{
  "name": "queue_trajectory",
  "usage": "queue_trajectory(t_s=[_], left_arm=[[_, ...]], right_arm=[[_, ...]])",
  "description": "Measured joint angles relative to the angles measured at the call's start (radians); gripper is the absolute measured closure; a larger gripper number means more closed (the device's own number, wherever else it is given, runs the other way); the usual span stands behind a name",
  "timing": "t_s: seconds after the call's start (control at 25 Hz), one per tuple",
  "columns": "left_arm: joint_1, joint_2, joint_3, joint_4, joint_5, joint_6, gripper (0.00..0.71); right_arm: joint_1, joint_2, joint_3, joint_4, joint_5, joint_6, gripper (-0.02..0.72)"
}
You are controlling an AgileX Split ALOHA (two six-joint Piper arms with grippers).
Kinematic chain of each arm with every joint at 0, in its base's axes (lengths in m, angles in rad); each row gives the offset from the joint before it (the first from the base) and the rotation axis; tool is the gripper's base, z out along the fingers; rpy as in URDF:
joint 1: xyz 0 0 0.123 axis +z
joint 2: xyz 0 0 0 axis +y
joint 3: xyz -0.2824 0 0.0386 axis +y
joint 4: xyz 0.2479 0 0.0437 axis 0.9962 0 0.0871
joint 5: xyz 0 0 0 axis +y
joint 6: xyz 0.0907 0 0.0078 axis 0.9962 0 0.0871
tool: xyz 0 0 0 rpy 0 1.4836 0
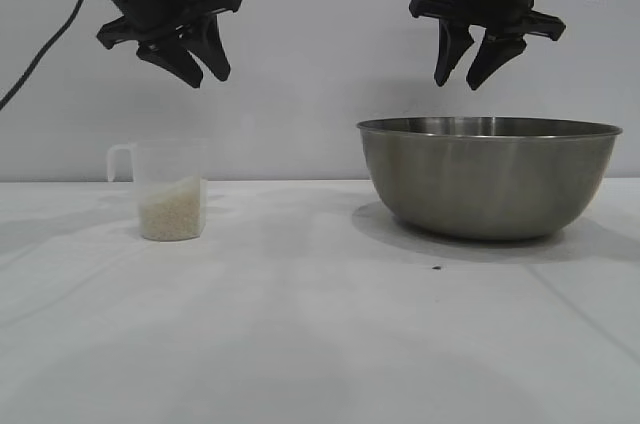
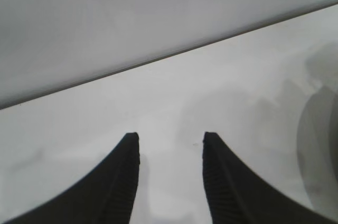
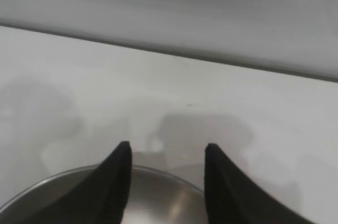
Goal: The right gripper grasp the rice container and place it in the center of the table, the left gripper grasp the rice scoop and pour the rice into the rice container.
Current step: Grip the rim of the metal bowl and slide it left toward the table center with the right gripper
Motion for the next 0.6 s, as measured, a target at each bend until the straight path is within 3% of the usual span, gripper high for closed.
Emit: queue_trajectory(t_s=[0.28, 0.48, 0.6], left_arm=[[0.000, 0.000, 0.000, 0.003, 0.000, 0.000, 0.481], [0.000, 0.000, 0.000, 0.019, 0.000, -0.004, 0.481], [0.000, 0.000, 0.000, 0.023, 0.000, -0.009, 0.481]], right_arm=[[0.000, 0.000, 0.000, -0.001, 0.025, 0.000, 0.381], [-0.015, -0.015, 0.000, -0.012, 0.109, 0.002, 0.381], [-0.038, -0.065, 0.000, -0.060, 0.178, 0.009, 0.381]])
